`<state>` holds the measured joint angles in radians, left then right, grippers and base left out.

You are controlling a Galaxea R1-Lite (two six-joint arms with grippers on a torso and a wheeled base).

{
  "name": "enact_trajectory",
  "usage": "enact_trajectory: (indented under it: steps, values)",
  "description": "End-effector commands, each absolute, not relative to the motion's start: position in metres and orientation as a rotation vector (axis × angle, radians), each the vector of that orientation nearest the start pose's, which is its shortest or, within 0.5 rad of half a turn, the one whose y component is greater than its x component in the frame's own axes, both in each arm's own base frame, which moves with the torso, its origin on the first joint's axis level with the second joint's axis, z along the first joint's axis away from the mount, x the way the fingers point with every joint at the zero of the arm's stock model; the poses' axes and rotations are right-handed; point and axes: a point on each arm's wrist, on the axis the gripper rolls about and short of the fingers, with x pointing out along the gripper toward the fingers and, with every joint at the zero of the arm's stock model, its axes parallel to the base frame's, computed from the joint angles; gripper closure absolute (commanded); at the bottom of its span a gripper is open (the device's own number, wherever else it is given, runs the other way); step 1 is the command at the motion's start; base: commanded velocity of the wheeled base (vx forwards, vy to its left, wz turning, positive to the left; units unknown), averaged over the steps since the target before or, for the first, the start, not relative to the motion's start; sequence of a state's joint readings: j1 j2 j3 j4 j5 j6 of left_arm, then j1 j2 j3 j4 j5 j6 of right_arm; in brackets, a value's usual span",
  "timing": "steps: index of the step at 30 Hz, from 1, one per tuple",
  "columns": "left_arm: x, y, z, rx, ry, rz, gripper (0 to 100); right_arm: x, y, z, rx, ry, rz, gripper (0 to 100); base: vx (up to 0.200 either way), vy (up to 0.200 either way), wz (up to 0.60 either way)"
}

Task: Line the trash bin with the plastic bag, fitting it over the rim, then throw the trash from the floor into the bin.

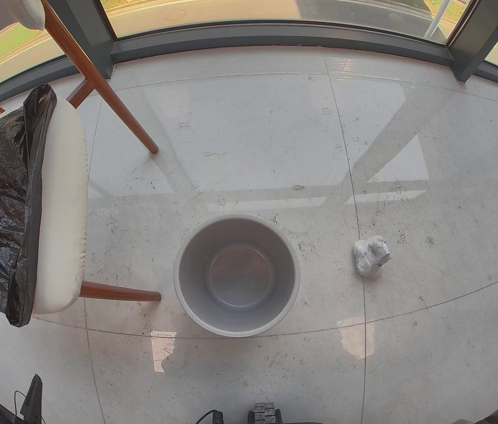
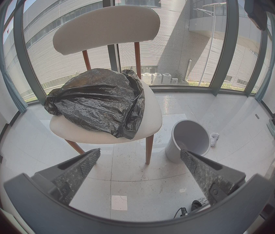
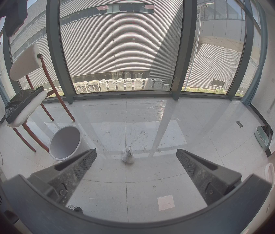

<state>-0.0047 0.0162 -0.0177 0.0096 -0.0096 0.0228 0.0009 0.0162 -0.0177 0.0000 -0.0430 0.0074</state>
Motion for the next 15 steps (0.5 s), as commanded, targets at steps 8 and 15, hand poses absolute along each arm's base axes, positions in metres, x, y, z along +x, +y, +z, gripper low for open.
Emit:
enact_trajectory:
  steps: [8, 15]
  values:
    - [-0.0230, -0.0002, 0.0754, 0.041, 0.006, -0.020, 0, -0.0226, -0.0008, 0.0752, -0.003, 0.006, -0.032, 0, 0.000, 0.000, 0.00]
    - [-0.0230, -0.0002, 0.0766, 0.045, -0.007, -0.018, 0, -0.0226, -0.0008, 0.0752, -0.003, 0.006, -0.032, 0, 0.000, 0.000, 0.00]
